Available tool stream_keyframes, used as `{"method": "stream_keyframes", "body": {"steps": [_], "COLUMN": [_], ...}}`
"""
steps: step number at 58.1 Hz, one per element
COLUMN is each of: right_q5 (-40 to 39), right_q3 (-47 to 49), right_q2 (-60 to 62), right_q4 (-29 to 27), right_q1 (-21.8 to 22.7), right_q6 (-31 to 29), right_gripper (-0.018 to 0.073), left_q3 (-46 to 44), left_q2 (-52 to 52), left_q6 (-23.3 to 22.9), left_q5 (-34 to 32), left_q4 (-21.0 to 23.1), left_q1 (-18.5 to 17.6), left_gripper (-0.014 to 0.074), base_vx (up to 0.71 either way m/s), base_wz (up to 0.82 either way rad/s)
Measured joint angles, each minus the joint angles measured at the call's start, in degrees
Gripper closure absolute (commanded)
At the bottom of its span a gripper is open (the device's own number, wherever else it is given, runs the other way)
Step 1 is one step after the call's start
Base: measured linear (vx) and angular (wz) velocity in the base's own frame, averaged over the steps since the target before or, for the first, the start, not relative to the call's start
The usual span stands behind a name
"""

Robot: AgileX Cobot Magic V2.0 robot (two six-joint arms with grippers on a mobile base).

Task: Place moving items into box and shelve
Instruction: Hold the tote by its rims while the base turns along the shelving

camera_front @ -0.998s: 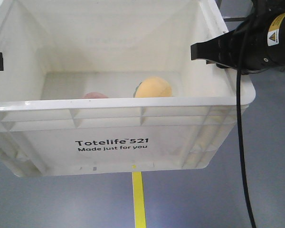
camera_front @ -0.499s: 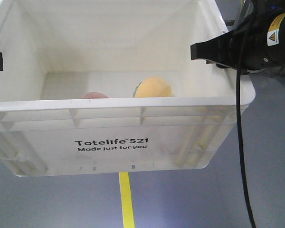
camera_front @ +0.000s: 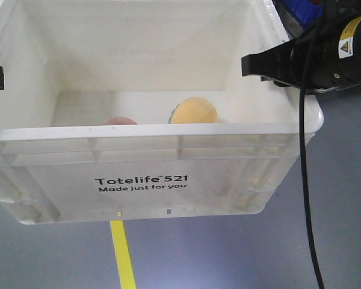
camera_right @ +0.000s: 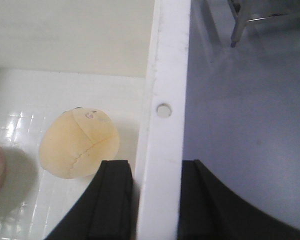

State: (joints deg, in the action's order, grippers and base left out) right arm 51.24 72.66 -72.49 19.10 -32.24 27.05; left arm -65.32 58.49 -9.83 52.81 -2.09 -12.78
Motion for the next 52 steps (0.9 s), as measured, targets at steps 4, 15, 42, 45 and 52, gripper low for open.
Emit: {"method": "stream_keyframes", "body": {"steps": [4, 15, 42, 45, 52], "right_q5": [0.0, 0.0, 0.0, 0.0, 0.0], "right_q3": [0.0, 0.0, 0.0, 0.0, 0.0], "right_q2": [0.0, 0.0, 0.0, 0.0, 0.0], "right_q4": [0.0, 0.1, 0.1, 0.1, 0.1], "right_q1": [0.0, 0.0, 0.0, 0.0, 0.0], "right_q6": [0.0, 0.0, 0.0, 0.0, 0.0], "right_gripper": [0.0447, 0.0447, 0.0447, 0.0447, 0.0447], "left_q3": [0.0, 0.0, 0.0, 0.0, 0.0], "left_q2": [0.0, 0.0, 0.0, 0.0, 0.0], "left_q6": [0.0, 0.1, 0.0, 0.0, 0.0], "left_q5": [0.0, 0.0, 0.0, 0.0, 0.0], "left_q4": [0.0, 0.0, 0.0, 0.0, 0.0], "left_q1": [0.0, 0.0, 0.0, 0.0, 0.0], "left_gripper": [0.0456, 0.0456, 0.0456, 0.0456, 0.0456], "base_vx": [0.29, 0.28, 0.25, 0.23, 0.22], "base_wz": [-0.42, -0.43, -0.44, -0.47, -0.48]}}
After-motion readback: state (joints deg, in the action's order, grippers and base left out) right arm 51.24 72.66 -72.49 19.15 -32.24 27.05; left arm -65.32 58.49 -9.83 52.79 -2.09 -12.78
